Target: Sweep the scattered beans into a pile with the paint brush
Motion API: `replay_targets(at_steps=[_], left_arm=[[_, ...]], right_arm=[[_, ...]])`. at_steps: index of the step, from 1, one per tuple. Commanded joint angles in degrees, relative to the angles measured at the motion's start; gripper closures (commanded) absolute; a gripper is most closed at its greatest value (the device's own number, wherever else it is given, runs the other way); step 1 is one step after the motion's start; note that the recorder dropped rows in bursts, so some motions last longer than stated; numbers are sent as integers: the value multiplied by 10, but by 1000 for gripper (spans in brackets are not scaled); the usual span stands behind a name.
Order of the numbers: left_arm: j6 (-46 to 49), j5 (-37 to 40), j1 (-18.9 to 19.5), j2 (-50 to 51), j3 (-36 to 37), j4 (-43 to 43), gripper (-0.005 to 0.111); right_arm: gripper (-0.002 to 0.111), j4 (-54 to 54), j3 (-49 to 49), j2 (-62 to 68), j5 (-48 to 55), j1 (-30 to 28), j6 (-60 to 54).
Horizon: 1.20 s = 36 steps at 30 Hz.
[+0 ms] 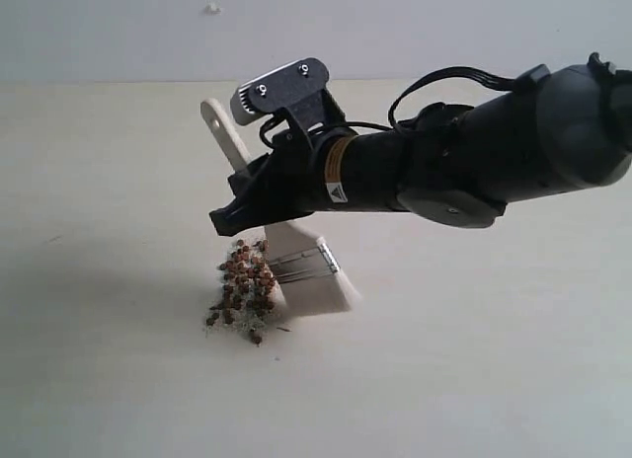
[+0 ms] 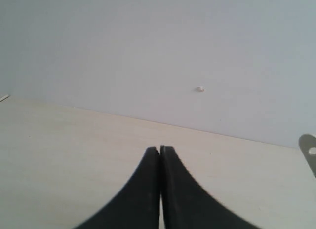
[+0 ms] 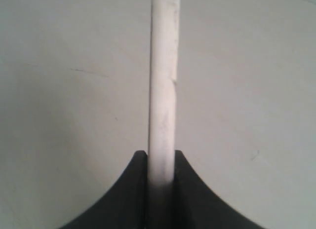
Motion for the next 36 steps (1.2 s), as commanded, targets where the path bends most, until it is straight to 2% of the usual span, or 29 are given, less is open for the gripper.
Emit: replay_targets(at_steps=[1,8,12,16,18,21,31,36], left_arm=[[-2,1,-3,-4,0,-2,107],[-2,1,-3,-4,0,-2,107],[-2,1,-3,-4,0,-2,107],[-2,1,-3,-4,0,-2,107],[-2,1,-3,-4,0,-2,107],[-2,1,-3,-4,0,-2,107],[-2,1,-3,-4,0,-2,107],[-2,1,-3,-4,0,-2,107]], right_arm=[[108,20,-2,-3,-59,-3,-5],[108,56,-2,-84,-55,-3,-24],[108,56,-2,-99,-59,39,2],[108,167,-2,4,-203,99,-18],[108,254,-2,55,-263,110,-51],[108,295,-2,98,-323,110,-65],[108,329,-2,118,-277,110,-72],[108,402,-2,118,-228,110,-142]])
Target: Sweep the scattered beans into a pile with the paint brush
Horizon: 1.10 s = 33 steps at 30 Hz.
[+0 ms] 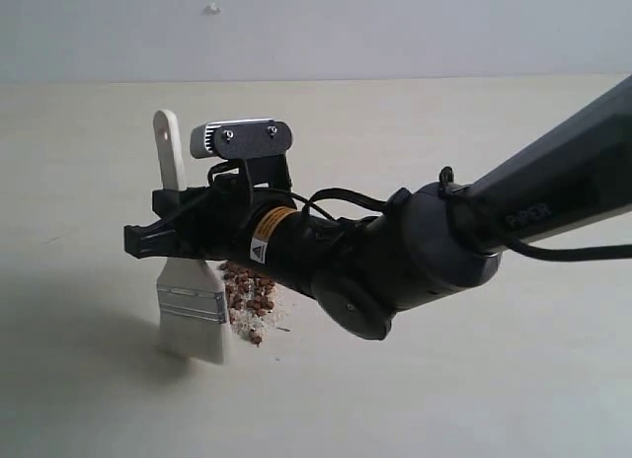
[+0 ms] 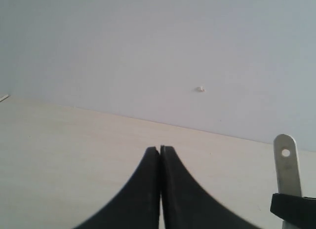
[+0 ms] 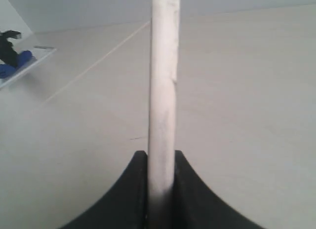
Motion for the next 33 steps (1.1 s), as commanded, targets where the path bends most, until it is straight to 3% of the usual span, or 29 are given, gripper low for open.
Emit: replay_targets(at_steps=[1,10,23,28,33], left_arm=[[-2,1,-3,-4,0,-2,107],[-2,1,-3,-4,0,-2,107],[-2,1,-3,-4,0,-2,107],[-2,1,-3,-4,0,-2,107],[-2,1,-3,-4,0,-2,107]], right_arm=[[108,74,-2,-2,29,1,-67],[108,156,-2,-8,24,1,-171],[108,143,-2,-86,44,1,-168],[108,132,-2,-140,105,1,-172],[108,45,-2,-169,249,1,-177]])
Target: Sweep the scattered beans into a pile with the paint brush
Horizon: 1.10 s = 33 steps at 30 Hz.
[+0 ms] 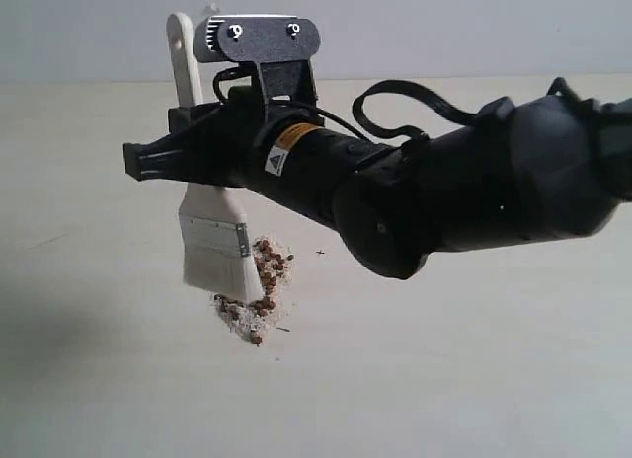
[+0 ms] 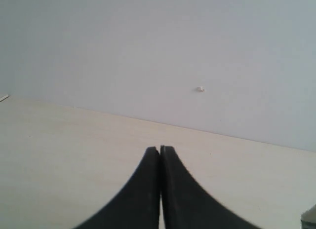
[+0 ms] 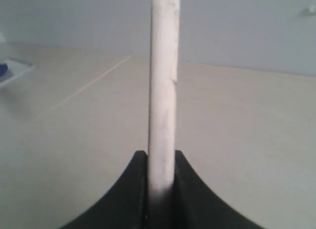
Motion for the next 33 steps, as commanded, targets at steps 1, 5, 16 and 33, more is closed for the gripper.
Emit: replay_targets(at_steps=[1,5,16,33], left_arm=[[-2,1,-3,-4,0,-2,107],[-2,1,-3,-4,0,-2,107],[-2,1,-3,-4,0,-2,107],[-2,1,-3,-4,0,-2,107]], right_arm=[[108,-68,-2,-24,139,1,-8],[108,-72,-2,-22,247,1,-17],[108,-72,-2,-21,261,1,-26],[108,-70,-2,31,183,44,-78]])
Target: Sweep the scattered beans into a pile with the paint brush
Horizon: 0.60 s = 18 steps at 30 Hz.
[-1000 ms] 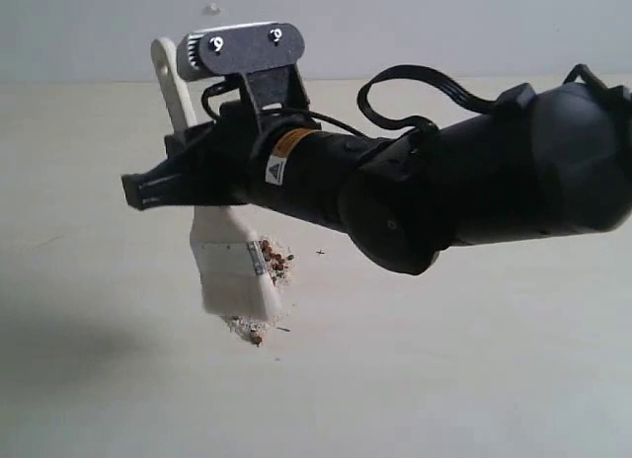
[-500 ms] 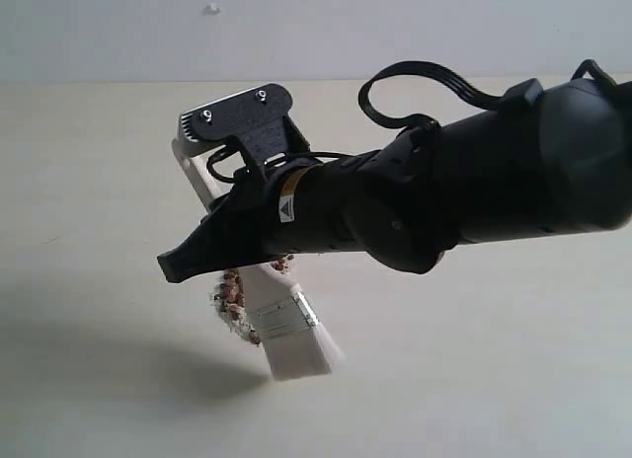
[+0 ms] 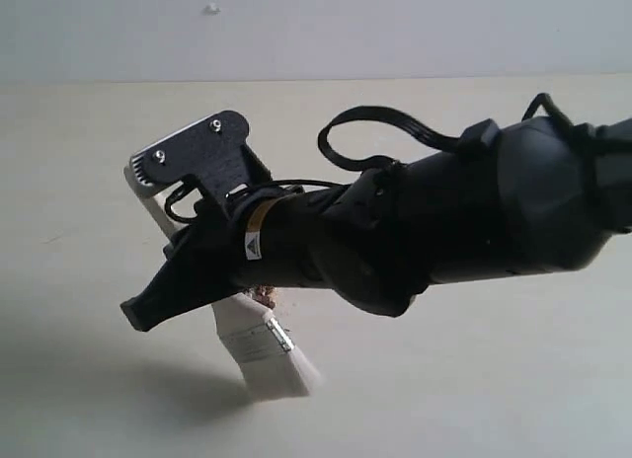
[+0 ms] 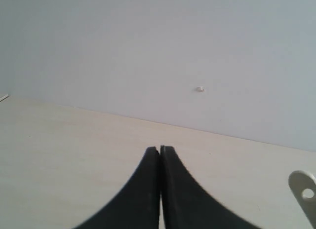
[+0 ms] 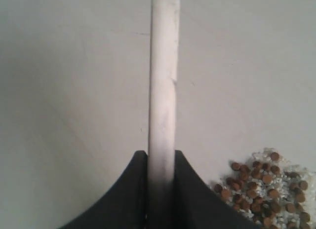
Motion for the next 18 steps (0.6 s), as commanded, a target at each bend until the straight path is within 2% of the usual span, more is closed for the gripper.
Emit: replay_targets(at_steps=[1,8,12,18], left_arm=[[-2,1,-3,-4,0,-2,107],[-2,1,-3,-4,0,-2,107],[-2,1,-3,-4,0,-2,107],[-2,1,-3,-4,0,-2,107]], right_arm=[[108,-4,-2,31,-53,-3,-27],[108,21,-2,42,-95,-4,-109],[108,83,-2,42,-118,-4,-183],[108,88,-2,42,-144,-4,-206]])
